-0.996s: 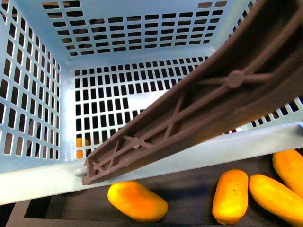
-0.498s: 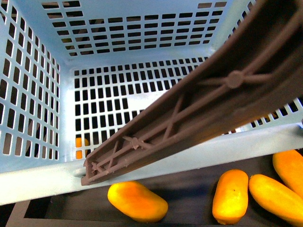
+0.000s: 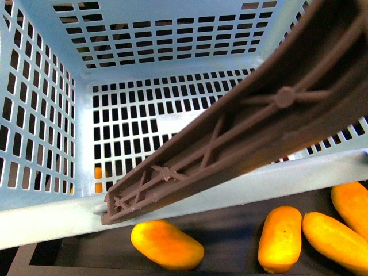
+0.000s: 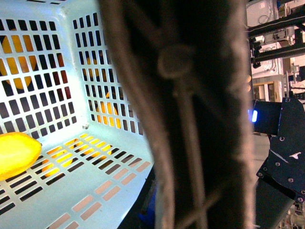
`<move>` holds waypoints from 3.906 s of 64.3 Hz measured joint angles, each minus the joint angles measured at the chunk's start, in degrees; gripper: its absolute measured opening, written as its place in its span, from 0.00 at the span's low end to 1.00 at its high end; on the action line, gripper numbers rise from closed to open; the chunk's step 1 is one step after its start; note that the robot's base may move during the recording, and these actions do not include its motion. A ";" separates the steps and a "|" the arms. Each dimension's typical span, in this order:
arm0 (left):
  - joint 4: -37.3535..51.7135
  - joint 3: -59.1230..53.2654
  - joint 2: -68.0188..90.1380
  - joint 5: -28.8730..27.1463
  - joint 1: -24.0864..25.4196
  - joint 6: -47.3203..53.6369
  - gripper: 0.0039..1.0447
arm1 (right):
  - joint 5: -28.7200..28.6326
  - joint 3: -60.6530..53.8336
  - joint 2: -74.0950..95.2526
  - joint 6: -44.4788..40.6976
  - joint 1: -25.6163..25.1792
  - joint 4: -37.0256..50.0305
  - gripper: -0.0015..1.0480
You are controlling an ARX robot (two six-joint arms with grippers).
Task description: Pick lemon and mango into basket
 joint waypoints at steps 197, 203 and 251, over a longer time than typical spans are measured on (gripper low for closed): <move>-0.04 -0.02 0.04 -0.22 -0.04 -0.17 0.04 | 20.52 -53.02 -91.91 30.77 14.16 14.69 0.21; -0.04 -0.02 0.04 -0.35 -0.04 0.04 0.04 | 19.91 -55.39 -94.38 30.75 13.44 14.91 0.08; -0.04 -0.02 0.04 -0.13 -0.04 -0.11 0.04 | 15.39 -66.79 -114.14 30.69 8.76 6.58 0.02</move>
